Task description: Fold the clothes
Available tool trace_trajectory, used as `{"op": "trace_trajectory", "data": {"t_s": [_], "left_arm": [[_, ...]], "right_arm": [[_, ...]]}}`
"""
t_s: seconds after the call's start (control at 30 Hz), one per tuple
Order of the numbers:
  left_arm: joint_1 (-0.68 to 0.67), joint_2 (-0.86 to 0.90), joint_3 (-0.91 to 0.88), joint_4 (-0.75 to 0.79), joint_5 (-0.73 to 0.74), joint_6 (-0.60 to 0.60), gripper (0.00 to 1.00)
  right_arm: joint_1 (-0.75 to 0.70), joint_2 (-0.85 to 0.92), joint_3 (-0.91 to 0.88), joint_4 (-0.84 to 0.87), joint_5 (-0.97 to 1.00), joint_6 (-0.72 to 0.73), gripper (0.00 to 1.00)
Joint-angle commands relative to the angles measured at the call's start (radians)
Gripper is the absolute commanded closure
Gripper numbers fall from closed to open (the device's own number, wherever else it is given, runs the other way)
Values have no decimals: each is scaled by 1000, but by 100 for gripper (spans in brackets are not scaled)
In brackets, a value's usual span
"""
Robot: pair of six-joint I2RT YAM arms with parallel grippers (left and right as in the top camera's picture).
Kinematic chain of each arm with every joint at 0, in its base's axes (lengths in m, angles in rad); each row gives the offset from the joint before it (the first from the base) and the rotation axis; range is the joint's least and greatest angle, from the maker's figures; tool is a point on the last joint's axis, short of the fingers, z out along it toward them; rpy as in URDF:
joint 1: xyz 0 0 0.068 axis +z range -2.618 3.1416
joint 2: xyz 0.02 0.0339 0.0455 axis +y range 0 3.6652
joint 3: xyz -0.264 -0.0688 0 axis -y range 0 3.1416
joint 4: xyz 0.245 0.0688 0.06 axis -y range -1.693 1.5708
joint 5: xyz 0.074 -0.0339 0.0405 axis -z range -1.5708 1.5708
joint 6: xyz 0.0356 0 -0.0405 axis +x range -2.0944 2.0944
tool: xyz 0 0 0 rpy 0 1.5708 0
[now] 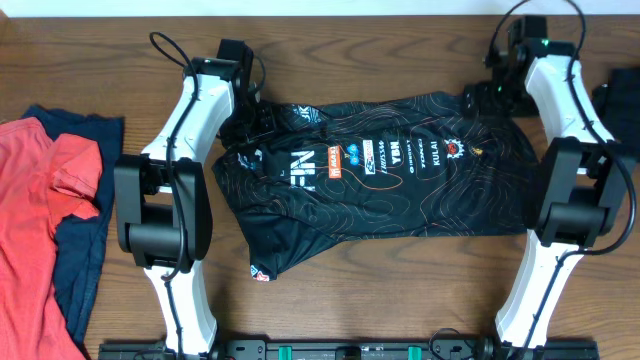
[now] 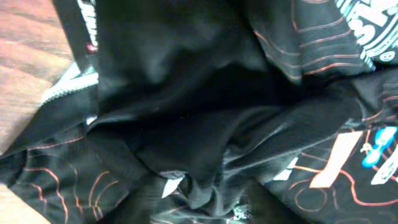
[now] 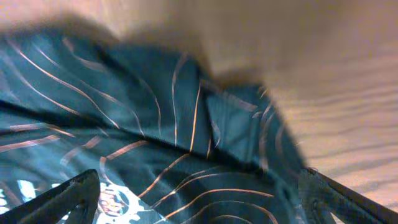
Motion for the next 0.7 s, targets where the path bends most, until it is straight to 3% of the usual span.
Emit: {"op": "trace_trajectory", "data": {"t_s": [0.0,0.03,0.07,0.17,0.27,0.3,0.33,0.4,0.53,0.63,0.67], "left_arm": [[8,-50,60,5,-61,14,20],[8,-62,72,4,-87,14,10],[8,-80,86,5,-121,14,7],[8,-142,95,14,-192,14,8],[8,-212,95,16,-219,15,16],[8,-235,95,12,-219,15,24],[8,-270,95,8,-219,15,51],[8,-325,95,-1,-219,15,69],[8,-432,95,-58,-219,16,69],[7,-488,95,-130,-219,15,52],[7,-500,95,-156,-219,16,52]], "right_arm": [[17,-32,111,-37,-13,2,1],[17,-32,137,-55,-15,2,1],[17,-32,159,-70,-16,3,1],[17,-32,216,-115,-16,3,1],[17,-35,278,-170,-16,3,1],[17,-40,303,-189,-16,3,1],[18,-48,332,-209,-16,4,1],[21,-67,377,-233,-16,3,1],[37,-153,437,-274,-16,4,1],[58,-241,438,-302,-16,3,1],[64,-264,438,-314,-16,3,1]]}}
